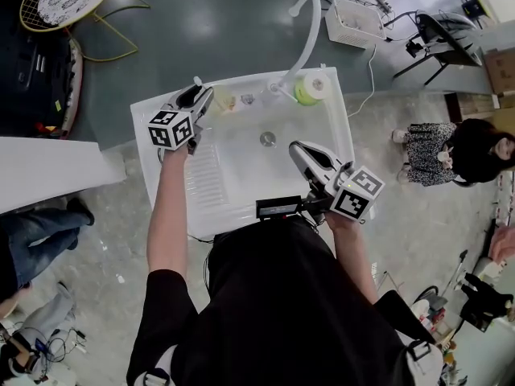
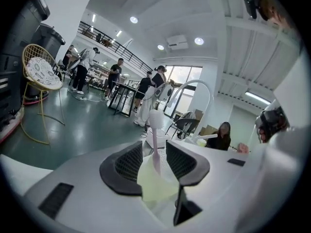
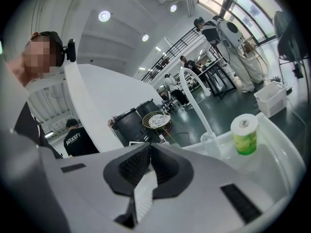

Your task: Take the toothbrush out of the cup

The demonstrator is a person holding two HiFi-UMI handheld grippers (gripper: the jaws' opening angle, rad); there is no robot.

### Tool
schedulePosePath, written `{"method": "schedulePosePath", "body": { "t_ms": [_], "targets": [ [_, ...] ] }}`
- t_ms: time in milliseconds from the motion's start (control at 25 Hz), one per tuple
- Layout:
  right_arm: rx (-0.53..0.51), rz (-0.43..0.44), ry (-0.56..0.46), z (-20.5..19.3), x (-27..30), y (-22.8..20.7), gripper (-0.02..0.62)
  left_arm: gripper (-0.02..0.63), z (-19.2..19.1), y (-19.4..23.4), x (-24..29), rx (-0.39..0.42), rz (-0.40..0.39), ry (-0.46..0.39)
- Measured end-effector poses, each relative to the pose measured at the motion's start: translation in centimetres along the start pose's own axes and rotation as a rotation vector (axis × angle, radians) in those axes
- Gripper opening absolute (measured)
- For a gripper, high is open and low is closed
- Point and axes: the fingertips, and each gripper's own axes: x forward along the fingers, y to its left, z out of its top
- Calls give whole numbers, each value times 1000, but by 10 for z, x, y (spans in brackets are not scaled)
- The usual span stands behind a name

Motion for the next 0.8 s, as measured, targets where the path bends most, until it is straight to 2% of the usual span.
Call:
{"method": "schedulePosePath", "body": {
  "t_ms": [200, 480, 800],
  "targets": [
    [-1, -5, -5, 1, -2, -1, 6, 145, 1, 0, 3, 36, 12, 3],
    [-2, -9, -9, 1, -4, -1, 6, 39, 7, -2, 0, 64, 31, -29],
    [-2, -3, -17, 2, -6, 0, 6, 23, 22, -7, -6, 60, 33, -87]
  ]
}}
